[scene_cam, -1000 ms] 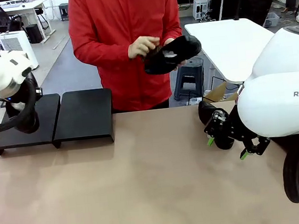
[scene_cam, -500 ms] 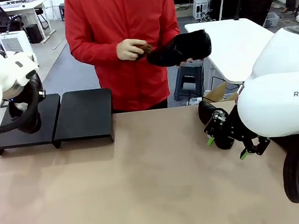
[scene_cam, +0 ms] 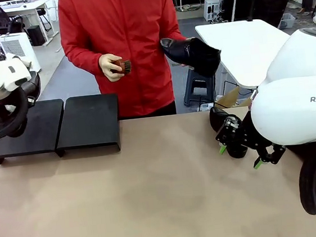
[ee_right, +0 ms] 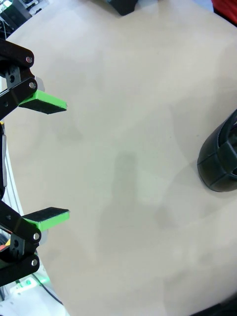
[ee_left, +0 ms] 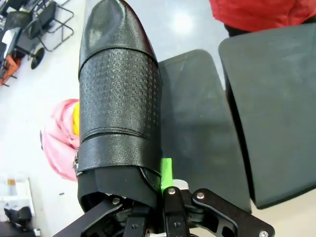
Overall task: Organize the shoes by placing them on the stand.
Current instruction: Place the Shoe from the middle of the table onto the Shoes Stand, then pick up one Shoe and place it in the middle of the table.
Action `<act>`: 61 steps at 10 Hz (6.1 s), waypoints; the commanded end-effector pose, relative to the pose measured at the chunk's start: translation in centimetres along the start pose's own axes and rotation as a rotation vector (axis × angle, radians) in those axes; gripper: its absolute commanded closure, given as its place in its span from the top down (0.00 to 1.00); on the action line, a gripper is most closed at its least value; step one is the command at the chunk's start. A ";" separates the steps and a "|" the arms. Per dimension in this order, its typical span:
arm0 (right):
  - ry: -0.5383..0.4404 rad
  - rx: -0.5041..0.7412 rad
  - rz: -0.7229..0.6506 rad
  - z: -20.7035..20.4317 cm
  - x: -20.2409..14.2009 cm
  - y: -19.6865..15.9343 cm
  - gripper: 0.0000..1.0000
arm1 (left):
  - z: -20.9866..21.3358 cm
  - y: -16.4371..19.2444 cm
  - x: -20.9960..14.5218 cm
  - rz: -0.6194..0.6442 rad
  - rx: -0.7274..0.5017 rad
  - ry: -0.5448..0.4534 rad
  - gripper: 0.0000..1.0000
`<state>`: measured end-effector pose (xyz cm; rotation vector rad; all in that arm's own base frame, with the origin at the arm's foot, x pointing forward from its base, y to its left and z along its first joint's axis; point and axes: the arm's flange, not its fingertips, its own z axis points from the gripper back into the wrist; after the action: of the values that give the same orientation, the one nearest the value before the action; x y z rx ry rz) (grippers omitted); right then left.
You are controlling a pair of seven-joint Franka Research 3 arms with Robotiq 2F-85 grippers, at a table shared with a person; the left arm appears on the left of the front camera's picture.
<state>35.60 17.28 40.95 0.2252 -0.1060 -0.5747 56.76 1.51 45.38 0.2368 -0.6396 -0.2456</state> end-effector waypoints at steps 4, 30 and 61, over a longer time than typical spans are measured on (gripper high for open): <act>-0.003 0.011 0.021 0.1 0.2 0.0 1.00 | -0.6 2.4 0.2 0.027 0.029 0.031 0.00; -0.003 0.011 0.021 0.1 0.2 0.0 1.00 | -0.4 4.2 -1.5 0.247 0.070 -0.076 0.64; -0.112 -0.158 0.245 4.0 -5.8 0.6 1.00 | 26.6 -6.5 -6.3 0.194 -0.596 0.164 0.64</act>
<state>29.84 20.14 44.90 0.0630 -0.1622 -0.3705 33.30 -7.25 60.27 -0.3800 -0.3597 -0.2896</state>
